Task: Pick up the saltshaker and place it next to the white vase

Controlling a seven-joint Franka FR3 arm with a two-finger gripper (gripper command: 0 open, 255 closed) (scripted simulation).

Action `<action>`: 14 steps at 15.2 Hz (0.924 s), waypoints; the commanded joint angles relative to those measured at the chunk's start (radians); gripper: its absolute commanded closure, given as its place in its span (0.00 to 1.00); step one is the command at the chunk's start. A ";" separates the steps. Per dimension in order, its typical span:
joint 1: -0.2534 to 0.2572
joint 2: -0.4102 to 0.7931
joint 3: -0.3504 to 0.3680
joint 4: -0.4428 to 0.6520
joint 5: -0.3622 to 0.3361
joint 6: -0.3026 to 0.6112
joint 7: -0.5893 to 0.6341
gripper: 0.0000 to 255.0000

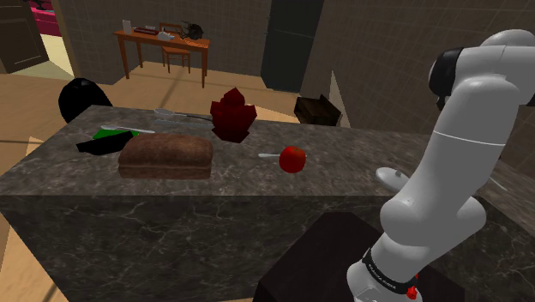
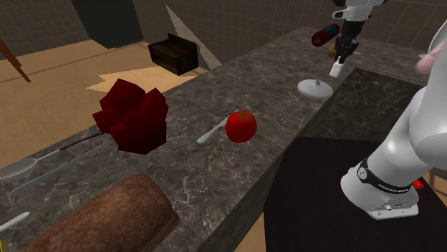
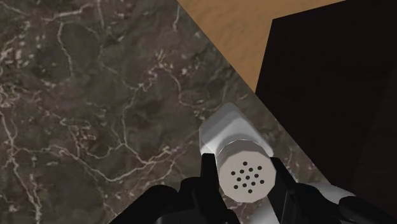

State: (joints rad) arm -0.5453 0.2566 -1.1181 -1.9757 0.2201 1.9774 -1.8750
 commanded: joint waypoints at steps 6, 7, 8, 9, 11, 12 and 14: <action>-0.024 0.038 0.024 -0.030 0.039 0.049 -0.026 1.00; -0.024 0.038 0.024 -0.030 0.039 0.049 -0.025 1.00; -0.024 0.038 0.024 -0.030 0.039 0.049 -0.025 1.00; -0.024 0.038 0.024 -0.030 0.039 0.049 -0.025 1.00; -0.024 0.037 0.024 -0.030 0.039 0.049 -0.025 1.00; -0.024 0.037 0.024 -0.030 0.039 0.049 -0.025 0.00; -0.024 0.037 0.024 -0.030 0.039 0.049 -0.025 0.00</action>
State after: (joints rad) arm -0.5688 0.2940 -1.0939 -2.0057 0.2594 2.0260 -1.9005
